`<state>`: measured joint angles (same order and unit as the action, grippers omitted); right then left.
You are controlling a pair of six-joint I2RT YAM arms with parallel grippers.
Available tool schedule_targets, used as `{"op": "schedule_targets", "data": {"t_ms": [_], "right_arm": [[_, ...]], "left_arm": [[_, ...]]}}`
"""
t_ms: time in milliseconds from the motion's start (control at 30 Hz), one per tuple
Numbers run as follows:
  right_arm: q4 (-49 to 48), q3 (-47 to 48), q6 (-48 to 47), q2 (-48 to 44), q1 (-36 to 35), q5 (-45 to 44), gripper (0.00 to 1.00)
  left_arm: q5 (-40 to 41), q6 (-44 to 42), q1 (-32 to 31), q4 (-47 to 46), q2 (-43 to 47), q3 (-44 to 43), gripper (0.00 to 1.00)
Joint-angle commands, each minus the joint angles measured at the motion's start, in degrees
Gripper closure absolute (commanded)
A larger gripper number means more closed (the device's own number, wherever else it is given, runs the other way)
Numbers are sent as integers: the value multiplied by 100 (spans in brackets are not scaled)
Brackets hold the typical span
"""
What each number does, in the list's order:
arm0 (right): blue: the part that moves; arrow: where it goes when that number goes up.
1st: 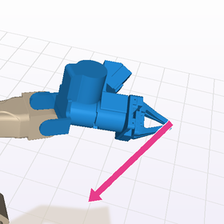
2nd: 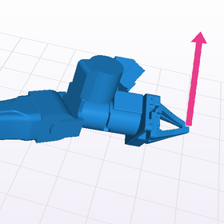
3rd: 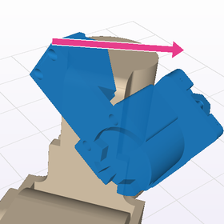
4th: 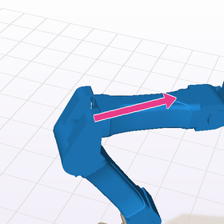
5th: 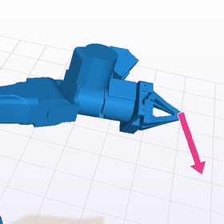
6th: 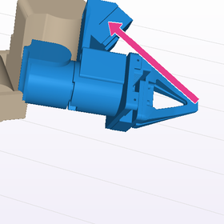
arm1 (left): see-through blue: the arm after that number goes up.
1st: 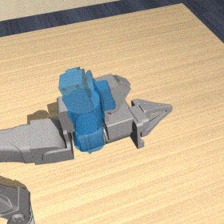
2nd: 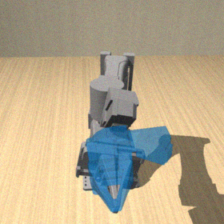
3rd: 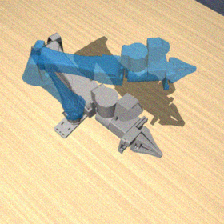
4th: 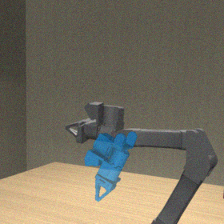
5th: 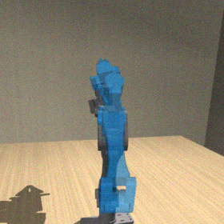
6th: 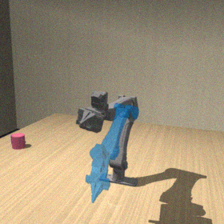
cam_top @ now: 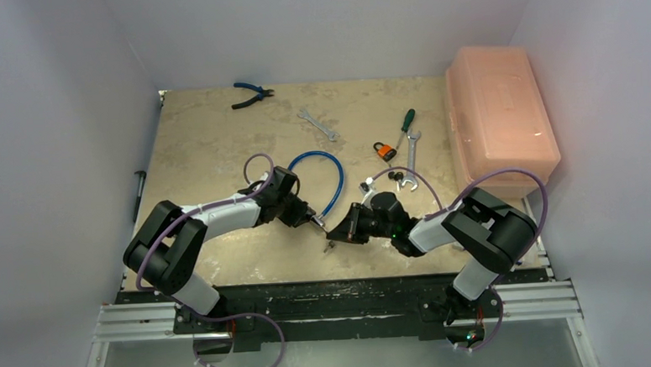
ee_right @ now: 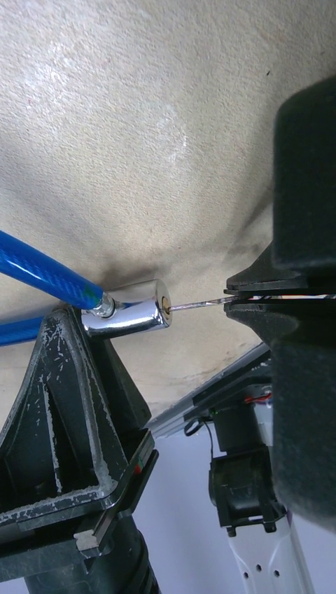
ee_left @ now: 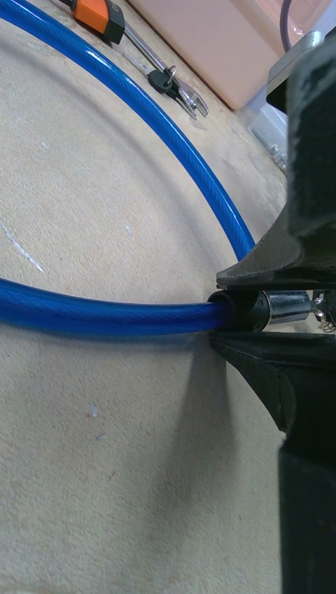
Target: Unlock with the key
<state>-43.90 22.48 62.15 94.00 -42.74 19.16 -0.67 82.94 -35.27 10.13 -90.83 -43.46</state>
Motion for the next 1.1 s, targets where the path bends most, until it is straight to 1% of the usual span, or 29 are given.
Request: {"op": "schedule_targets", "data": {"t_ms": [0, 233, 467, 667, 1067], "right_arm": [[-331, 110, 52, -308, -15, -72, 100], [-285, 149, 27, -323, -15, -79, 100], [-270, 255, 21, -90, -15, -79, 100], [-109, 79, 115, -177, -15, -180, 100], [-127, 25, 200, 39, -15, -253, 100]], "left_arm": [[-139, -63, -9, -64, -3, 116, 100], [-148, -51, -9, -90, -14, 127, 100], [-170, -41, -9, -91, -7, 127, 100], [-153, -44, 4, -81, 16, 143, 100], [-118, -22, 30, -108, 64, 193, 100]]}}
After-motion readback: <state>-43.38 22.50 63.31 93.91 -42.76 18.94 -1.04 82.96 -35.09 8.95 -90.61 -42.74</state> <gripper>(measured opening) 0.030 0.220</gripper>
